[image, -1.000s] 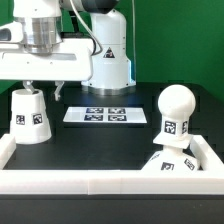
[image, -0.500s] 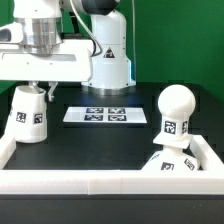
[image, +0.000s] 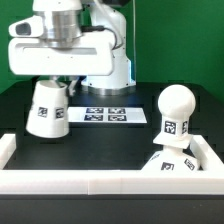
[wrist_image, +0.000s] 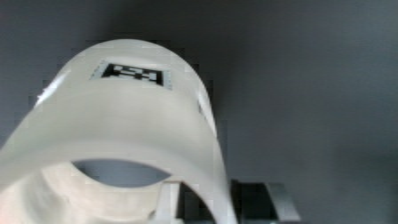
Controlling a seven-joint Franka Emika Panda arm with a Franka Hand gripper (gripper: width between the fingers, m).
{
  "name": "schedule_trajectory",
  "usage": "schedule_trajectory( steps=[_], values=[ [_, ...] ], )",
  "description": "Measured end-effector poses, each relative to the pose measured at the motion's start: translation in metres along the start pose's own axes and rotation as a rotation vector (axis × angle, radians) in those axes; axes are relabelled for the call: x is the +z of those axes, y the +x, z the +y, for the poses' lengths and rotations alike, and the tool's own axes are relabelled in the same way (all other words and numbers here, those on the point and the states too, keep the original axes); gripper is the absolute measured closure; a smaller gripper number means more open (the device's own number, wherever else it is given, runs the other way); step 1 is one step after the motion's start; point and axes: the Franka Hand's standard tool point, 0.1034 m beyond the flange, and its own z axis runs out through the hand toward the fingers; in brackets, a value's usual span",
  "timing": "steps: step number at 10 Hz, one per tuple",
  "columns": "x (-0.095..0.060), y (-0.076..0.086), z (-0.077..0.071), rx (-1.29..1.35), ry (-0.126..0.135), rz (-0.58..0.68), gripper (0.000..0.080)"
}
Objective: Assemble lamp
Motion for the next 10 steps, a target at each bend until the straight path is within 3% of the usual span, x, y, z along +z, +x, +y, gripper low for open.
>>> schedule_trajectory(
  steps=[2, 4, 5, 10],
  values=[
    [-0.039, 0.015, -0.046, 0.056, 0.030, -0.017, 0.0755],
    [-0.068, 0.037, -0.070, 0.122, 0.050, -0.005, 0.0755],
    [-0.076, 0.041, -0.074, 0.132, 0.053, -0.015, 0.0755],
    [-0.072, 0.039, -0.074, 0.129, 0.051, -0.017, 0.0755]
  ],
)
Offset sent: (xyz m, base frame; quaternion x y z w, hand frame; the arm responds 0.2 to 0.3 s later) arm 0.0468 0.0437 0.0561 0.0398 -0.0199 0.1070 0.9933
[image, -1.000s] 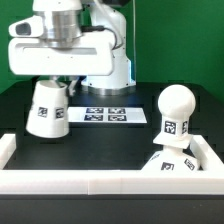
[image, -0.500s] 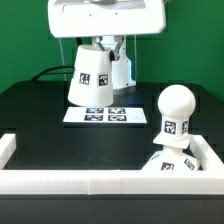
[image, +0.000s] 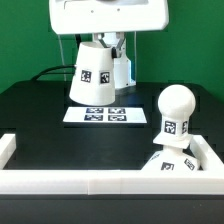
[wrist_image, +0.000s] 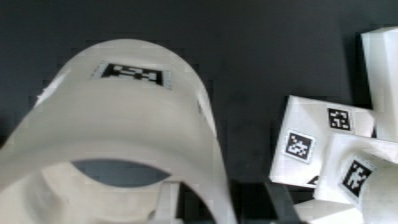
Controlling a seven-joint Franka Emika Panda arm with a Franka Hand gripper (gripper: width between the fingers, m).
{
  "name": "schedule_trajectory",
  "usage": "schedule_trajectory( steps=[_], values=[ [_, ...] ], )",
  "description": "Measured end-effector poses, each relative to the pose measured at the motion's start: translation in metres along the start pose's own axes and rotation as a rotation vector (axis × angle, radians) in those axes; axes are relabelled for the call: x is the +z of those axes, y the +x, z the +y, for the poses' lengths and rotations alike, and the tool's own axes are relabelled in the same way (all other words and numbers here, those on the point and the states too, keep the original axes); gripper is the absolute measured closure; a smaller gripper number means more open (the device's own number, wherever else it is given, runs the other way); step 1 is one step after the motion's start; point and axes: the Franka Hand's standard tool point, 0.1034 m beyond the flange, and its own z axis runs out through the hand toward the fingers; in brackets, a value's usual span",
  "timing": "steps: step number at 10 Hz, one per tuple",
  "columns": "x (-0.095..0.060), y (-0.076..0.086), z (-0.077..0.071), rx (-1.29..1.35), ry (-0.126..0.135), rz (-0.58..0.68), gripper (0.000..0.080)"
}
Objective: Assemble lamp
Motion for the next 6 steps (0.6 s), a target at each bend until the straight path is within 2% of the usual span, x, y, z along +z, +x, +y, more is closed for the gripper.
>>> schedule_trajectory(
  steps=[4, 6],
  values=[
    [-0.031, 0.013, -0.063, -0.030, 0.037, 0.027, 0.0755],
    [-0.045, 0.015, -0.093, -0.016, 0.043, 0.029, 0.0755]
  ],
)
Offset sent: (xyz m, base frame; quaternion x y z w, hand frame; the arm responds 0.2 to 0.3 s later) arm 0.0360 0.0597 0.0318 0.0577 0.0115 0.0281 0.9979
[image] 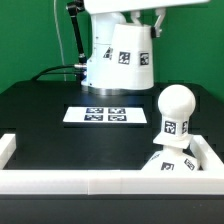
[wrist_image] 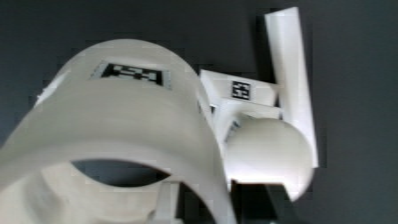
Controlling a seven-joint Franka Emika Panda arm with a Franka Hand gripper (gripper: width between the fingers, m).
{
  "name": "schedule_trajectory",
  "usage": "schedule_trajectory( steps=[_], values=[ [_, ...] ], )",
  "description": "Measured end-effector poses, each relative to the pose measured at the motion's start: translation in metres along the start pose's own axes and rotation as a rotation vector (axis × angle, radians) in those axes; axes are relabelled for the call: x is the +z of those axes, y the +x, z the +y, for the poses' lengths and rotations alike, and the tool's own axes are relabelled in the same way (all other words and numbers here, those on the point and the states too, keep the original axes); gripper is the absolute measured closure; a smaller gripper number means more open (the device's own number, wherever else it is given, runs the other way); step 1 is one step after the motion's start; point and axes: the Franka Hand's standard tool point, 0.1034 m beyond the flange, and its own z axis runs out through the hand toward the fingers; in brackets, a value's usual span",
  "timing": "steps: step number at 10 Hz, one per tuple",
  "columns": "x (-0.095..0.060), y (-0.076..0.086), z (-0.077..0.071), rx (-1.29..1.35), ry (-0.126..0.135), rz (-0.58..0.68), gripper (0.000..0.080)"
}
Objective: Assemble lamp
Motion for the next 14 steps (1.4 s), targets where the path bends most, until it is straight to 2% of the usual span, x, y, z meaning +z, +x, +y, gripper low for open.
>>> schedule_trajectory(
  steps=[1, 3, 5, 7, 9, 13, 14],
  values=[
    [-0.008, 0.005, -0.015, 0.000, 0.005, 0.003, 0.0755],
    [-0.010, 0.017, -0.032, -0.003, 0.010, 0.018, 0.0755],
    [-0.005, 0.033, -0.048, -0.009, 0.012, 0.026, 0.0755],
    [0.008, 0.043, -0.056, -0.010, 0.008, 0.020, 0.0755],
    [0.022, 0.042, -0.052, -0.026, 0.004, 0.028, 0.0755],
    [0.024, 0.042, -0.051, -0.029, 0.003, 0.027, 0.0755],
    [0.032, 0.039, -0.045, -0.050, 0.004, 0.044, 0.0754]
  ],
)
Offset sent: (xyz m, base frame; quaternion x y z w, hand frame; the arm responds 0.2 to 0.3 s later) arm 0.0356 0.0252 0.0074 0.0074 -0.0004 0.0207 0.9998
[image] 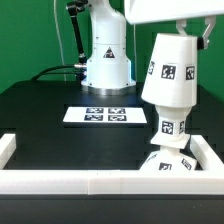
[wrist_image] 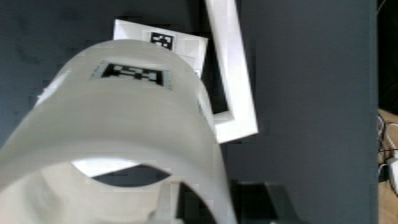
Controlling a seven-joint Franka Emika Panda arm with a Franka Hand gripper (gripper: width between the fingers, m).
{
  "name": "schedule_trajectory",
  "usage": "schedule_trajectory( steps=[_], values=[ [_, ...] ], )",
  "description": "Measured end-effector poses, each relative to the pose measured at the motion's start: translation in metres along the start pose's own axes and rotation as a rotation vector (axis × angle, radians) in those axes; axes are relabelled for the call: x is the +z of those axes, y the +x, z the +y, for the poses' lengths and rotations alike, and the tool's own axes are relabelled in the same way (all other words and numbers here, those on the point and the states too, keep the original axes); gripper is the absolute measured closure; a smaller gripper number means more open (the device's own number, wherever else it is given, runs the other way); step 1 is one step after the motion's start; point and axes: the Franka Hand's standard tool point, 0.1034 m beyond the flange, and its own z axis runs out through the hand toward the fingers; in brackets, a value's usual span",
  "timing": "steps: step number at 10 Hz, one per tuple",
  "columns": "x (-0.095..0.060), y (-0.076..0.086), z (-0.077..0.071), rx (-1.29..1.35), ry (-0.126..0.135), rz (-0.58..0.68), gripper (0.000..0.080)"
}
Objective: Assemble lamp
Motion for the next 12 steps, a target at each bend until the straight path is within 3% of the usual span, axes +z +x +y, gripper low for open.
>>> schedule_trajectory(
  steps=[6, 11, 12],
  values=[
    [0.041, -0.004, 0.003, 0.000, -0.010, 0.015, 0.0754],
    [0.047, -0.004, 0.007, -0.001, -0.015, 0.010, 0.0754],
    [0.047, -0.004, 0.007, -0.001, -0.015, 0.010, 0.0564]
  ],
)
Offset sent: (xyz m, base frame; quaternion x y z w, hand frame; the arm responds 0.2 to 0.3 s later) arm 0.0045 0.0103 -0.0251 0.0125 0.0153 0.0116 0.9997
